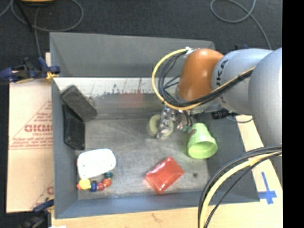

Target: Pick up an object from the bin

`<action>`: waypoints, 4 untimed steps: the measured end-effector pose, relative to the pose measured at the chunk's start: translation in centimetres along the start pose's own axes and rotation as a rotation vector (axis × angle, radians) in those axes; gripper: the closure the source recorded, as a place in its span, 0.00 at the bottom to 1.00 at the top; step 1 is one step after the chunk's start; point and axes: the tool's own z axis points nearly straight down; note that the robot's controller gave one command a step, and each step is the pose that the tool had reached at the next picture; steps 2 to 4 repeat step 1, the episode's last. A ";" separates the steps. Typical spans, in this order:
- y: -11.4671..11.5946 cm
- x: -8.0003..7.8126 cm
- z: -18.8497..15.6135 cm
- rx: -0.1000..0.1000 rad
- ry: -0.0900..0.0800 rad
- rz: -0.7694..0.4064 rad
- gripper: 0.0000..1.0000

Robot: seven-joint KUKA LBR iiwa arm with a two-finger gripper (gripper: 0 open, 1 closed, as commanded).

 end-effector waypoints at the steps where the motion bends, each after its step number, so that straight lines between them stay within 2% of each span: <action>1: -0.2 -1.8 -16.0 0.008 0.031 0.052 1.00; 4: -0.2 -1.8 -16.0 0.008 0.031 0.052 1.00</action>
Offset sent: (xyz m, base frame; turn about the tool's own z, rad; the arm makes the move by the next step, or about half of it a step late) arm 0.0000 0.0000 0.0000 0.0000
